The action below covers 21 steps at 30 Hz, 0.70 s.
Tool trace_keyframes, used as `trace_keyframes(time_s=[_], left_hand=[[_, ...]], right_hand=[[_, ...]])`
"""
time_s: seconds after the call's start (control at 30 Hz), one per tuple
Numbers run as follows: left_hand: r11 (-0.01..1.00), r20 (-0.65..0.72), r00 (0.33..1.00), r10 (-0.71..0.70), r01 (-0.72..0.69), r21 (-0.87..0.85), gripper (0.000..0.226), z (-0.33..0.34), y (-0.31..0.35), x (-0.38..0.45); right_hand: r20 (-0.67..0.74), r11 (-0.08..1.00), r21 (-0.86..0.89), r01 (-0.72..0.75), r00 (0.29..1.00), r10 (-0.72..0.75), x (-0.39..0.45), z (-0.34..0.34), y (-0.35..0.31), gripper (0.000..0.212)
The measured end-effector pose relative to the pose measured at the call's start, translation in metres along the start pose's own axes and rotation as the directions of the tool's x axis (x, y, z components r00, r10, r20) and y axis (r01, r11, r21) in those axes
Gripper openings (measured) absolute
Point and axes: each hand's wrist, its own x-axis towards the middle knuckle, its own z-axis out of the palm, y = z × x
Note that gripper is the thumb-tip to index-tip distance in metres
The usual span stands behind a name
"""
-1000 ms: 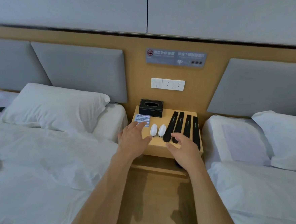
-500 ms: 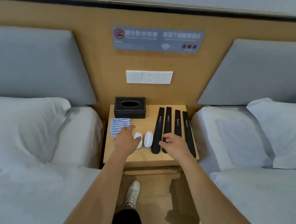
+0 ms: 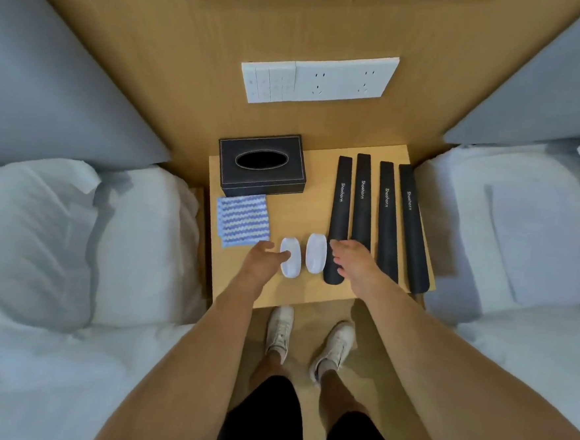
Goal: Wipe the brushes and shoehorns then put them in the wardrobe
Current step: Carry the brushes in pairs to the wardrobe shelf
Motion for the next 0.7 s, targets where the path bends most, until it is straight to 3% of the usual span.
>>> trace_keyframes(time_s=[0.17, 0.3, 0.43, 0.57, 0.7], left_hand=[[0.993, 0.032, 0.998, -0.062, 0.065, -0.103, 0.050, 0.012, -0.003, 0.028], [0.990, 0.020, 0.997, -0.076, 0.078, -0.118, 0.024, 0.024, 0.002, 0.041], [0.983, 0.033, 0.992, -0.122, 0.125, -0.132, 0.016, 0.026, 0.009, 0.044], [0.998, -0.004, 0.998, -0.055, 0.055, 0.008, 0.040, 0.022, 0.023, 0.044], [0.983, -0.032, 0.996, 0.086, -0.079, 0.164, 0.028, 0.026, 0.055, 0.039]], right_hand=[[0.033, 0.988, 0.089, -0.124, 0.992, 0.122, 0.036, 0.015, -0.005, 0.044], [0.103, 0.971, 0.149, -0.185, 0.980, 0.171, 0.051, 0.023, -0.005, 0.052], [0.112, 0.936, 0.262, -0.235, 0.971, 0.212, 0.056, 0.025, -0.007, 0.045], [0.063, 0.898, 0.381, -0.218, 0.976, 0.210, 0.053, 0.014, -0.011, 0.041], [-0.023, 0.879, 0.466, -0.104, 0.991, 0.129, 0.039, -0.014, -0.018, 0.033]])
